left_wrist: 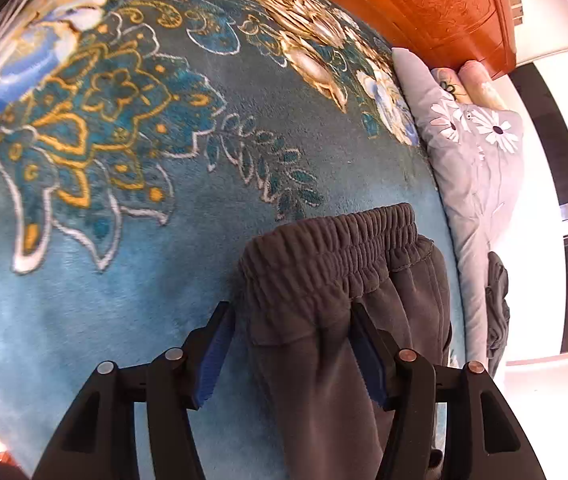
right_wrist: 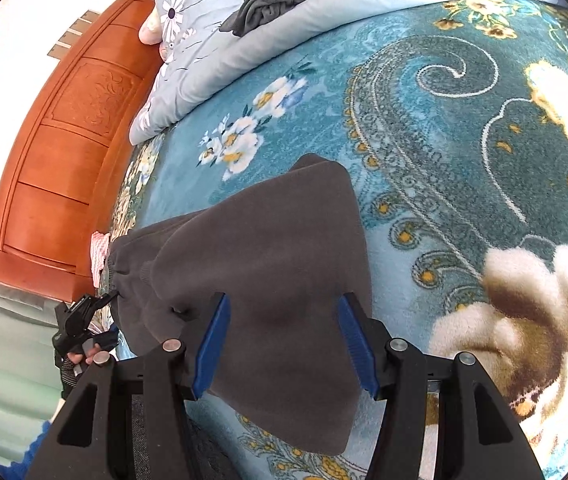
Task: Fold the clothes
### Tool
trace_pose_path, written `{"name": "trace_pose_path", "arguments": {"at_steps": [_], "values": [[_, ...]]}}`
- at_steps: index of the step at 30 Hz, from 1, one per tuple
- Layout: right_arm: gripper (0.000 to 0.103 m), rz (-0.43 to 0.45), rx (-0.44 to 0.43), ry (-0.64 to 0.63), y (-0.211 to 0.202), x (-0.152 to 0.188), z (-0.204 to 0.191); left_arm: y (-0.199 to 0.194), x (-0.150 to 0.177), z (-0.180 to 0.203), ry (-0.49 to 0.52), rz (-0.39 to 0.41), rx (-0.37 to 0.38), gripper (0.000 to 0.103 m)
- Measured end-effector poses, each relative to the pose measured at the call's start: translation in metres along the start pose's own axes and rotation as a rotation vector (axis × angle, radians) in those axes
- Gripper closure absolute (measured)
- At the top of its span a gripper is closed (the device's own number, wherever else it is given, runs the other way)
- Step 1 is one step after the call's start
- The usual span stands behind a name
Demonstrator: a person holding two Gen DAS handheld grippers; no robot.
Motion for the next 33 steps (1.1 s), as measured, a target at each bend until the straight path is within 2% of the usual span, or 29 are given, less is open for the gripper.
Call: {"name": "trace_pose_path", "arguments": {"at_steps": [4,7,9,13,18,24,29,33], "values": [[0.045,-0.002,0.015,0.007,0.001,0.001,0.002,0.008,0.001,-0.003,-0.049,0.021,0.017,0.039],[0.045,-0.004,0.023,0.01,0.004,0.001,0.002,0.007,0.002,0.003,-0.049,0.048,0.012,0.039],[0.045,-0.006,0.022,0.011,0.004,0.0,0.001,0.012,0.002,0.006,-0.061,0.053,0.024,0.049],[0.045,-0.01,0.02,0.011,0.004,-0.001,-0.002,0.007,0.002,0.011,-0.056,0.06,0.013,0.06],[0.045,-0.002,0.009,0.011,-0.001,-0.001,-0.008,-0.014,-0.002,0.035,0.042,0.073,0.02,0.068],[0.045,0.018,-0.014,0.011,-0.014,0.002,-0.014,-0.061,0.007,0.106,0.249,0.131,0.097,0.07],[0.045,0.045,-0.028,-0.008,-0.03,0.001,-0.019,-0.097,0.036,0.188,0.458,0.16,0.167,0.07],[0.045,0.058,-0.036,-0.009,-0.042,0.002,-0.019,-0.114,0.079,0.25,0.605,0.145,0.197,0.07]]}}
Point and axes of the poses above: each gripper's, at about its wrist camera, not at the fingertips, and y roughly the way its jaws point, z to its right, x to its underside, the point moved 9 cm from there along y, roughly the way its jaws point, and after that the axes turned 7 degrees about z, right-handed, at the moved point
